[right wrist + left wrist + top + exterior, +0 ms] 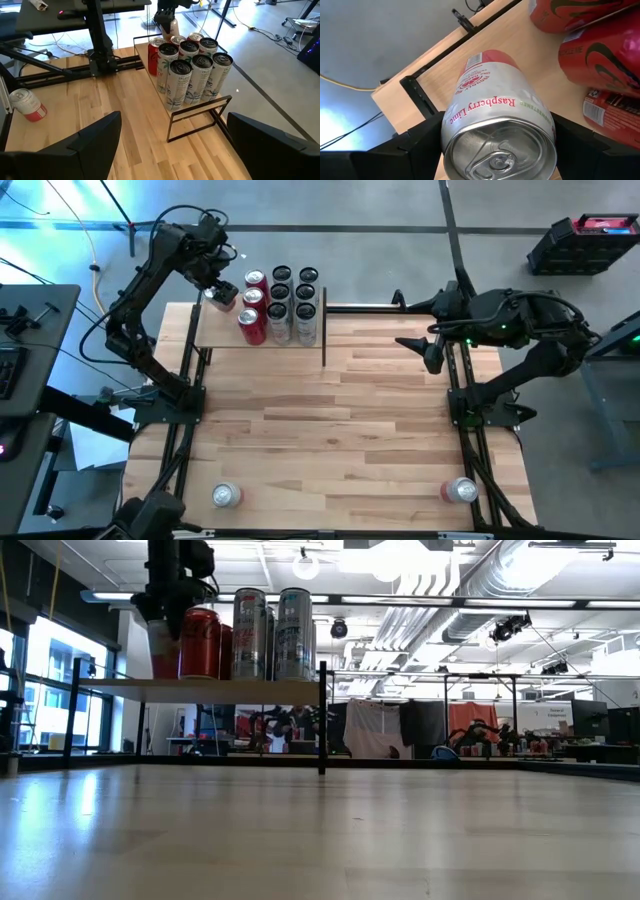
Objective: Place canned beverage on shelf
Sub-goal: Put the top pink soda can on the shelf
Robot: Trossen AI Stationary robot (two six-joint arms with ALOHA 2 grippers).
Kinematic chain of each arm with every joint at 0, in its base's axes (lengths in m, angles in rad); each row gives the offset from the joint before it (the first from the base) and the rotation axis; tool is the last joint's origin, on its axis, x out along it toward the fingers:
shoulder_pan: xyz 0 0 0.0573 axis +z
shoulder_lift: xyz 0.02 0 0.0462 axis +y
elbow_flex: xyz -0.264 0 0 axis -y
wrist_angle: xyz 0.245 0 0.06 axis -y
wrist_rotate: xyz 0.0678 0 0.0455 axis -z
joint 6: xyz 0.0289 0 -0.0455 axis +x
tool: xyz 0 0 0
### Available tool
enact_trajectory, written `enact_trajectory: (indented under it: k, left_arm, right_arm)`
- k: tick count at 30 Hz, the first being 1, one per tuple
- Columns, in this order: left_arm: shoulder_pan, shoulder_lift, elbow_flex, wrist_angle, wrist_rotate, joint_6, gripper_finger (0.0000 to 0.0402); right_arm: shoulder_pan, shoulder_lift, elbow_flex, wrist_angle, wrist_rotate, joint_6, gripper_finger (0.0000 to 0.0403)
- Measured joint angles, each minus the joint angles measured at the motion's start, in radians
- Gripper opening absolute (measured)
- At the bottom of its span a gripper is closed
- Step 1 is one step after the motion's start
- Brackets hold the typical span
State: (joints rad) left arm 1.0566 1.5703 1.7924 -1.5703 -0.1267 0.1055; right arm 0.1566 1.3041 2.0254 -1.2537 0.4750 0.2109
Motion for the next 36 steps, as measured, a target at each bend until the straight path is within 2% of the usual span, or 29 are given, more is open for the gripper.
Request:
enact_trajectory:
  k: [23, 36]
  left_arm:
    - [-0.019, -0.004, -0.066, 0.002, -0.003, -0.024, 0.0296]
    - [-0.019, -0.004, -0.066, -0.003, -0.013, -0.024, 0.0340]
  right_arm:
    - [0.000, 0.000, 0.000, 0.000, -0.012, 0.002, 0.0348]
    - [0.000, 0.000, 0.000, 0.000, -0.012, 0.001, 0.0348]
